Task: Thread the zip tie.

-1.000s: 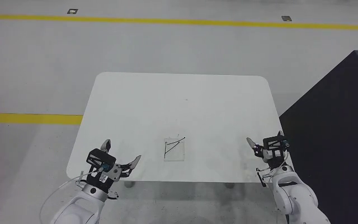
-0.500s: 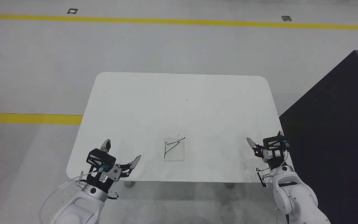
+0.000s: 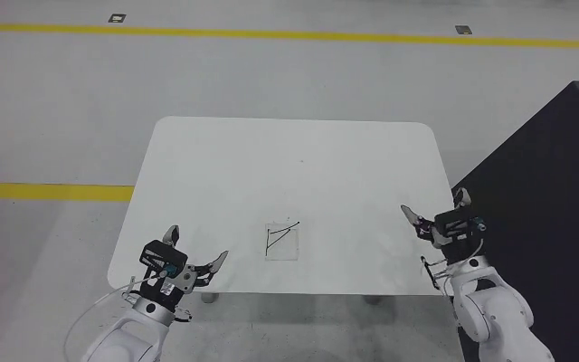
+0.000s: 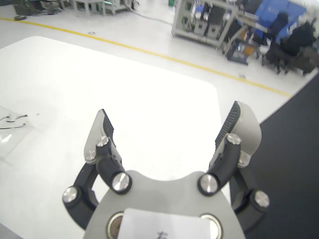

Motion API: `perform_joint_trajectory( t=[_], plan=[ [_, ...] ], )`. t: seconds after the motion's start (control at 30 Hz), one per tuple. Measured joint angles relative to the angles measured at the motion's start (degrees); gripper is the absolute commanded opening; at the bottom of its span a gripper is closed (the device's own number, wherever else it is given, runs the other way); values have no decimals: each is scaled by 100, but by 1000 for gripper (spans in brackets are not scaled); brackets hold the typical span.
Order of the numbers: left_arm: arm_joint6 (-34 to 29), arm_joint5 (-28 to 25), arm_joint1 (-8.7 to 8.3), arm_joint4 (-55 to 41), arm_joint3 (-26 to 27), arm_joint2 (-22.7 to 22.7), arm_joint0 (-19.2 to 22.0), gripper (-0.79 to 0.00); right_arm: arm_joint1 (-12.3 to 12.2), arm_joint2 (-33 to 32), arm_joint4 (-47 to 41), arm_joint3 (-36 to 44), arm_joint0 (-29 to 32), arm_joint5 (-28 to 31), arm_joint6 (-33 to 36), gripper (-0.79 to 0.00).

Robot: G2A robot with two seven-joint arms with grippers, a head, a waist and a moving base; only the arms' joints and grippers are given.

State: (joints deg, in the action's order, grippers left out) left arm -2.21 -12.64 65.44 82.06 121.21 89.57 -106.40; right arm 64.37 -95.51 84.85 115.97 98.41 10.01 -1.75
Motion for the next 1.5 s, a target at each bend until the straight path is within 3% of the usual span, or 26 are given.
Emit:
perform_joint_trajectory(
  t=[0.13,0.3,0.4,0.5,0.83,0.93,1.03,1.13,1.27,1.5],
  plan=[
    [0,0,0,0,0,0,0,0,-93,116,1173,842,-422,1393,758,0],
    [0,0,0,0,0,0,0,0,-125,699,1046,950,-1346,2652,1538,0],
    [0,0,0,0,0,0,0,0,-101,1122,870,622,-1909,2951,2134,0],
    [0,0,0,0,0,0,0,0,-87,1271,891,530,-2121,2846,2590,0],
    [0,0,0,0,0,0,0,0,-86,1260,888,535,-2096,2842,2435,0],
    [0,0,0,0,0,0,0,0,-99,1268,492,316,-2178,3260,2034,0],
    [0,0,0,0,0,0,0,0,-115,1533,374,198,-2960,4008,1986,0],
    [0,0,0,0,0,0,0,0,-76,2088,-70,-478,-4044,4761,2281,0],
    [0,0,0,0,0,0,0,0,8,3302,-1106,-1601,-5420,4804,2982,0],
    [0,0,0,0,0,0,0,0,215,5519,-2431,-3440,-7266,4799,3066,0]
  ],
)
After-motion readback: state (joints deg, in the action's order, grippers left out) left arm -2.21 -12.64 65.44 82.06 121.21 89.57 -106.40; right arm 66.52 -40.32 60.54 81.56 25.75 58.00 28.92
